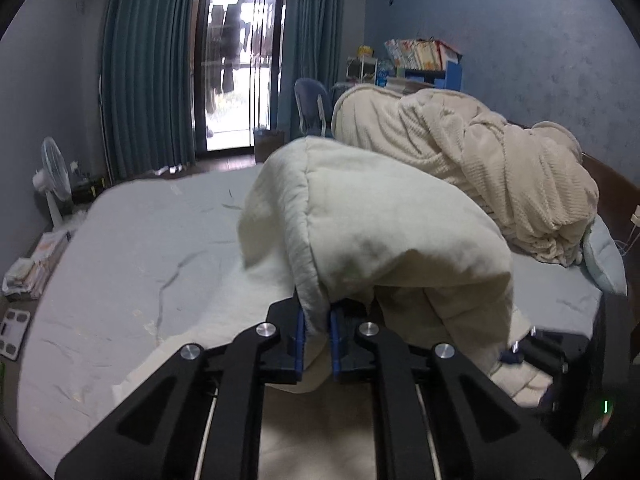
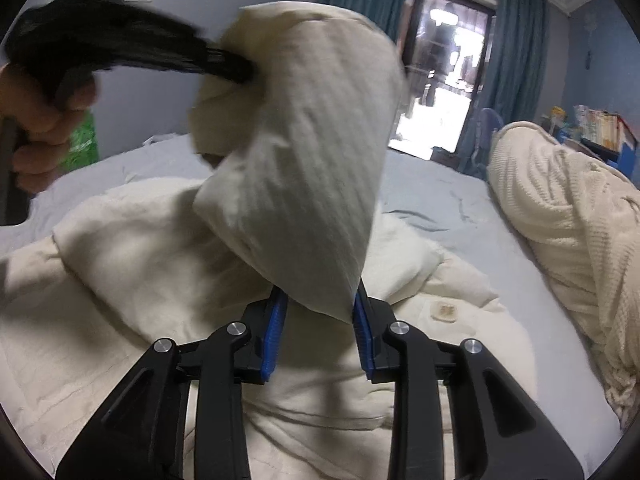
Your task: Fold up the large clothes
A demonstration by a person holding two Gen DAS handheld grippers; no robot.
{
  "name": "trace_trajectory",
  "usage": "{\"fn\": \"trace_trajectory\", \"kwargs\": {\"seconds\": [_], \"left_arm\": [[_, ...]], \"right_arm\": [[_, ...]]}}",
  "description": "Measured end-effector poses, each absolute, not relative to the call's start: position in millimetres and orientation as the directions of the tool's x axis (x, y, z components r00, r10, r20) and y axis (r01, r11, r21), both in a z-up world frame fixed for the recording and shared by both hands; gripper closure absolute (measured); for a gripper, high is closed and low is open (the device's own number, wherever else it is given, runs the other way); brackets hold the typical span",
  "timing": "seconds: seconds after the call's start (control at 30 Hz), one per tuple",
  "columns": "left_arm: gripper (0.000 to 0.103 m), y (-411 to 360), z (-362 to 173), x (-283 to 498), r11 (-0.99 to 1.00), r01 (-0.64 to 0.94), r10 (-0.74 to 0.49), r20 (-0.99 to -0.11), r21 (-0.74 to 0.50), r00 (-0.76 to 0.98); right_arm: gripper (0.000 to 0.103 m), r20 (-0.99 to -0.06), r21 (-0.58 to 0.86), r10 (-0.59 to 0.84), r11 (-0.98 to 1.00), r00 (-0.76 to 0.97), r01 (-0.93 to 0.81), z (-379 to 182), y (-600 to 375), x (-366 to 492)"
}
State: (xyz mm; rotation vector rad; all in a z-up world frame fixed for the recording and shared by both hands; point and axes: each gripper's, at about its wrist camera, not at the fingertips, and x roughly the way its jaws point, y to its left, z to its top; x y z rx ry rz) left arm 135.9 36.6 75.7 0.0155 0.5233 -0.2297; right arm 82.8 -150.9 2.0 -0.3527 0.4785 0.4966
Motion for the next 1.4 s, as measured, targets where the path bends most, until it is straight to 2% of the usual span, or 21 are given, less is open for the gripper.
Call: {"fn": "trace_trajectory", "kwargs": {"seconds": [0.07, 0.2, 0.27, 0.4, 0.63, 0.73, 0.8, 1.03, 1.13, 1.4], "left_arm": [[0.097, 40.5, 80.2, 121.7, 0.972, 0.23, -0.223, -0.487, -0.046, 0.844], [0.097, 45.6, 75.7, 84.4, 0.971, 0.236, -0.229, -0.49, -0.05, 0.841], [0.097, 39.6, 67.4, 68.9, 0.969, 0.244, -0.235, -0.51, -0.049, 0.827], [0.097, 28.5, 50.2, 43.8, 0.972, 0.236, -0.2, -0.551, -0.005, 0.81], [0.097, 27.7, 15.5, 33.1, 0.979, 0.206, -0.157, -0.636, 0.003, 0.755], [0.097, 23.8, 8.0, 31.5, 0.974, 0.221, -0.137, -0.65, 0.049, 0.748], [0.097, 28.5, 9.5, 31.7, 0.976, 0.217, -0.142, -0.646, 0.037, 0.75], [0.097, 30.1, 10.9, 33.5, 0.975, 0.218, -0.138, -0.648, 0.045, 0.749], [0.097, 27.8, 9.1, 32.2, 0.973, 0.221, -0.13, -0.654, 0.059, 0.745], [0.097, 10.1, -16.2, 29.0, 0.96, 0.251, -0.09, -0.707, 0.127, 0.701]], "right_arm": [[0.071, -0.502, -0.2, 0.357, 0.839, 0.788, -0.507, 6.0, -155.2, 84.4], [0.056, -0.501, -0.216, 0.303, 0.864, 0.811, -0.456, 5.5, -156.8, 90.2], [0.055, -0.517, -0.199, 0.29, 0.874, 0.805, -0.443, 2.3, -159.7, 96.3], [0.043, -0.572, -0.113, 0.305, 0.89, 0.761, -0.442, -0.9, -170.9, 105.4], [0.034, -0.632, -0.107, 0.287, 0.888, 0.72, -0.447, 4.1, -188.0, 83.7], [0.031, -0.663, -0.11, 0.262, 0.893, 0.701, -0.437, 4.1, -196.7, 75.7], [0.03, -0.674, -0.078, 0.268, 0.901, 0.689, -0.427, 6.6, -206.4, 71.0], [0.019, -0.657, 0.162, 0.407, 0.899, 0.634, -0.408, 17.5, -234.0, 67.1], [0.016, -0.655, 0.337, 0.511, 0.857, 0.557, -0.389, 10.9, -241.4, 79.3], [0.012, -0.581, 0.663, 0.689, 0.709, 0.433, -0.24, -6.0, -250.4, 108.2]]}}
